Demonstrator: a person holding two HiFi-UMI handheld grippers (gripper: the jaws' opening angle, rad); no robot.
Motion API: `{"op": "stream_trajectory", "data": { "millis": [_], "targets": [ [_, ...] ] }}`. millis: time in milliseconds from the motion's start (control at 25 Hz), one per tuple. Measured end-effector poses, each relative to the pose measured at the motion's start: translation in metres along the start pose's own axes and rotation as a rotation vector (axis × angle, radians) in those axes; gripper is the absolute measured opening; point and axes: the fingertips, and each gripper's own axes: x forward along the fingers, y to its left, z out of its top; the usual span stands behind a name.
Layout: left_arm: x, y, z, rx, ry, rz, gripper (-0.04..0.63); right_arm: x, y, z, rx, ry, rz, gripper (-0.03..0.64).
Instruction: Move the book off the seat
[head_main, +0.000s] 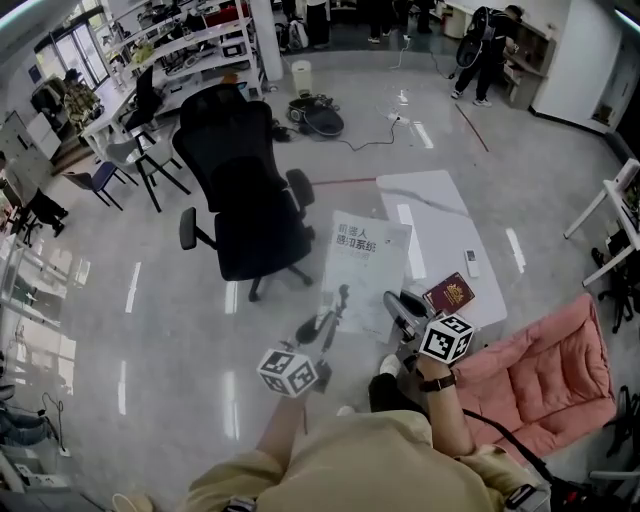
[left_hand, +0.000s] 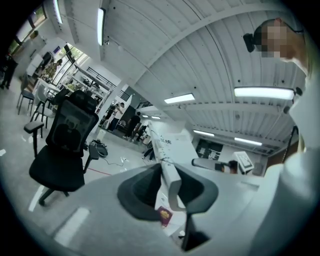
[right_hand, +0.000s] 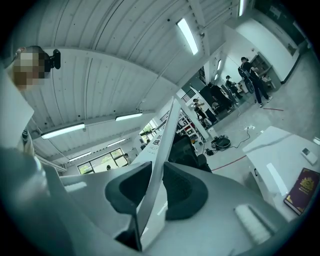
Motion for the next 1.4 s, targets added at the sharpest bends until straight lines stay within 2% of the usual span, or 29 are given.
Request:
{"op": "stream_trajectory", "data": {
  "millis": [280, 480, 600, 880, 1040, 1160, 1400],
  "targets": [
    [0.113, 0.006, 0.012, -0.002, 0.020, 0.016, 0.064, 0.015, -0.089, 0.069, 0.016, -0.011, 0.020, 0.078],
    [0.216, -0.018, 0.015, -0.005, 0.034, -0.001, 0.060, -0.008, -0.166, 0.136, 0.015, -0.052, 0.005, 0.077],
    [0.267, -0.035, 0.003, -0.008, 0.068, -0.025, 0.061, -0.030, -0.212, 0.158, 0.031, -0.068, -0.024, 0.077],
    [0.356, -0.064, -0.055, 0.004, 0.226, -0.111, 0.067, -0.091, -0.304, 0.163, 0.089, -0.105, -0.163, 0.081],
    [0.404, -0.085, -0.085, 0.011, 0.318, -0.187, 0.066, -0.133, -0.348, 0.164, 0.130, -0.166, -0.267, 0.081],
    [0.441, -0.096, -0.110, 0.013, 0.404, -0.216, 0.066, -0.158, -0.383, 0.165, 0.156, -0.188, -0.351, 0.083],
    [0.484, -0.117, -0.184, 0.003, 0.570, -0.271, 0.067, -0.215, -0.439, 0.131, 0.232, -0.234, -0.515, 0.081]
  ]
}}
